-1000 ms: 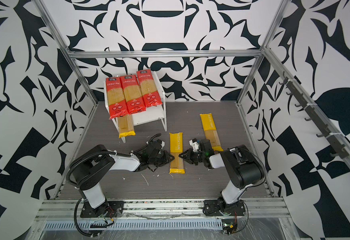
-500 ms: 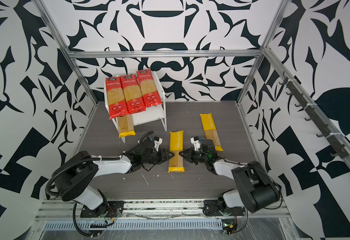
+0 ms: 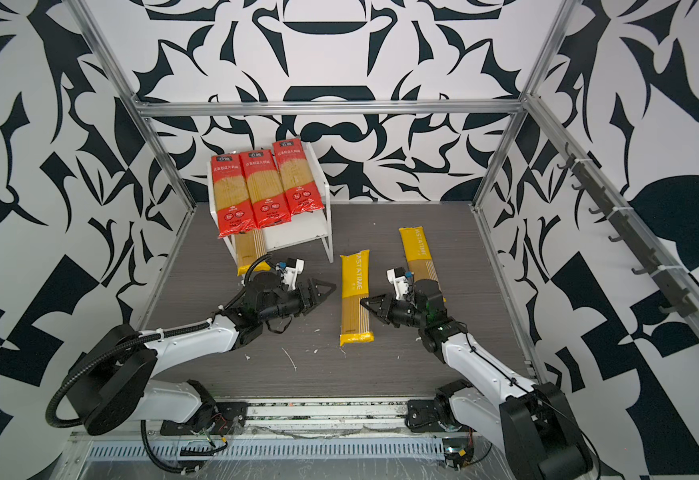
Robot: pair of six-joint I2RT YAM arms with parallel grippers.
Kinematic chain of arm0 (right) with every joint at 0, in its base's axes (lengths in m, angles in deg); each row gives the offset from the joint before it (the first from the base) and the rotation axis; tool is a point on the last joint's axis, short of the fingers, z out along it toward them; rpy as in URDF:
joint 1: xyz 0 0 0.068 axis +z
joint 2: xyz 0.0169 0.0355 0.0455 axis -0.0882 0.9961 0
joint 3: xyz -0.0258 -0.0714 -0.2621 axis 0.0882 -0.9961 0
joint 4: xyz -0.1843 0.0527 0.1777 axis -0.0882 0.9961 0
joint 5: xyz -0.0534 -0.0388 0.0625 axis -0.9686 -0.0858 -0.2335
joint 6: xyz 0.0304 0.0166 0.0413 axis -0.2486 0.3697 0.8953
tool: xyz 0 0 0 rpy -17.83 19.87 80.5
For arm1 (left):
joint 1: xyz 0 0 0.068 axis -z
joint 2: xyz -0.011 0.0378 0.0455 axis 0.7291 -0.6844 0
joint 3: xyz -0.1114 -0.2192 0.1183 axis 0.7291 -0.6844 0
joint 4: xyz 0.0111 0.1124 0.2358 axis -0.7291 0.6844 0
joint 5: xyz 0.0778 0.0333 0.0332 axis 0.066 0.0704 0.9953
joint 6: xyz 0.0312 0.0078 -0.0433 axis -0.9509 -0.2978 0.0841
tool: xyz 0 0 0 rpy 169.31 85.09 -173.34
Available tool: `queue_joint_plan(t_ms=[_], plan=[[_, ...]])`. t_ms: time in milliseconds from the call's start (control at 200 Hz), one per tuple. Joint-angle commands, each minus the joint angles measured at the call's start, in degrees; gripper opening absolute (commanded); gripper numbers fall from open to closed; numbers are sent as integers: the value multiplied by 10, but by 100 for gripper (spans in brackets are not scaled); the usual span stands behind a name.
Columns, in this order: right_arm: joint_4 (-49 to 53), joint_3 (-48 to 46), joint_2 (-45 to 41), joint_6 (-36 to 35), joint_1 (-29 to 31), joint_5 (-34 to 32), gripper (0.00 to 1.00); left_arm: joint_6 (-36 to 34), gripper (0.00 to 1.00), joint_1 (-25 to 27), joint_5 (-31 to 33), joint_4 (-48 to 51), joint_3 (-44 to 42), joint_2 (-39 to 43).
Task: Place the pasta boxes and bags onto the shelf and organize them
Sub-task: 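Grasp the yellow pack's end with the right gripper and lift it upright, then grasp the yellow pack with the left gripper and lift it with both grippers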
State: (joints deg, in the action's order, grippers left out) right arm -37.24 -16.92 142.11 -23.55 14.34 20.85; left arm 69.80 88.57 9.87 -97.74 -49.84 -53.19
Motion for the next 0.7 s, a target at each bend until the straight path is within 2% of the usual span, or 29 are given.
queue_joint_plan(t_ms=[0,195,345,460,530,590,695], plan=[[-149,50,-32,50,19,33,0,35,83,1,-26,-91,-2,-18],[-174,83,-23,61,92,9,0,54,80,4,-36,-138,6,-52],[-217,84,-8,89,107,7,0,70,77,4,-36,-176,-7,-61],[-222,89,4,94,116,18,0,88,71,2,-30,-219,-11,-66],[-236,84,13,105,117,21,0,91,61,0,-31,-226,-6,-67],[-249,79,16,116,118,20,2,91,49,-2,-32,-226,-4,-65],[-230,64,8,115,117,-1,21,102,30,-13,-24,-230,-8,-56]])
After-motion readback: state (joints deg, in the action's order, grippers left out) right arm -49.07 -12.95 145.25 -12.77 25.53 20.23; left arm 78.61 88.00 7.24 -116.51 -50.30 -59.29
